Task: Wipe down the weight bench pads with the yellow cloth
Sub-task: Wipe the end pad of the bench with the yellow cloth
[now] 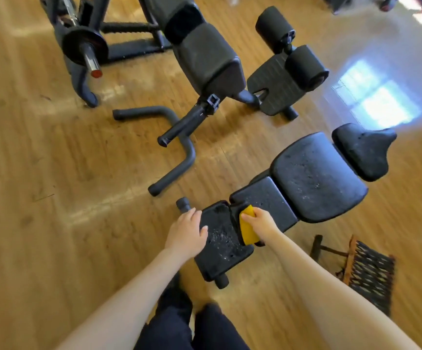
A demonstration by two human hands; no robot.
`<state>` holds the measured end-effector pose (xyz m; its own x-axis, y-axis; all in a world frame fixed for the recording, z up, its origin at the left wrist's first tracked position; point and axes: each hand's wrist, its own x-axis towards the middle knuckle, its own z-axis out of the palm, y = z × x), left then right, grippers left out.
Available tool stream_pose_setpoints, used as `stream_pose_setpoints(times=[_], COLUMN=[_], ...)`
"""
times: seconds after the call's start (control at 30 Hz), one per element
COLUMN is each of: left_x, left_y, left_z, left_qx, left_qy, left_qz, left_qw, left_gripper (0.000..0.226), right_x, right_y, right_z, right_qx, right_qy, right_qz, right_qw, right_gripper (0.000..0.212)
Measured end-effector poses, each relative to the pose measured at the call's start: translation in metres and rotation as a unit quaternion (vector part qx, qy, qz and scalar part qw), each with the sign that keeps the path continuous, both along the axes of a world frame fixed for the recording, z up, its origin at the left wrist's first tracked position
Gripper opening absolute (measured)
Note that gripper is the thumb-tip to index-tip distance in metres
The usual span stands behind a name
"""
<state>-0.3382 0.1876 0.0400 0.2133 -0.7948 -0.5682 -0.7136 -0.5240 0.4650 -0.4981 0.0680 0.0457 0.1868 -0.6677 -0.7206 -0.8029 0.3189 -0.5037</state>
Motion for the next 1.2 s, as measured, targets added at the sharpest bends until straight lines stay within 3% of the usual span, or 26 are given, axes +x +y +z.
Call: stream_pose_setpoints(times=[0.2,0.37,0.57,0.67,0.73,0.9,1.03,1.1,1.2], left_x=[-0.034,-0.096,-0.201,-0.244,-0.259,-0.270,-0.293,-0.309,-0.322], left_y=[0.031,0.030,0.024,0.020,0.017,0.011,-0.006,-0.017,-0.033], left_z=[0.007,-0.014,-0.040,-0.047,-0.056,-0.100,-0.146,-0.169,-0.209], left_qx=[-0.003,0.007,0.016,0.030,0.029,0.006,-0.002,-0.007,0.002], left_qy=[-0.016,-0.045,-0.049,-0.058,-0.063,-0.085,-0.089,-0.093,-0.126], left_qz=[0.093,0.201,0.368,0.410,0.432,0.493,0.534,0.556,0.581], left_qw=[0.996,0.979,0.928,0.910,0.899,0.866,0.841,0.826,0.804], left_gripper=[0.055,0.055,0.053,0.053,0.054,0.056,0.059,0.060,0.063], right_x=[-0.014,-0.048,-0.099,-0.107,-0.104,-0.083,-0.075,-0.073,-0.066], right_y=[0.003,-0.018,-0.054,-0.060,-0.062,-0.062,-0.066,-0.072,-0.081], right_z=[-0.006,-0.033,-0.053,-0.050,-0.051,-0.083,-0.124,-0.147,-0.186], right_qx=[0.020,0.034,0.026,0.020,0.005,-0.063,-0.133,-0.177,-0.280], right_qy=[-0.017,-0.068,-0.013,-0.008,-0.008,-0.037,-0.032,-0.022,-0.028], right_qz=[0.086,0.185,0.360,0.412,0.446,0.541,0.621,0.657,0.707], right_qw=[0.996,0.980,0.933,0.911,0.895,0.838,0.772,0.733,0.649], right_gripper=[0.028,0.009,0.028,0.019,0.029,0.036,0.008,0.029,0.032])
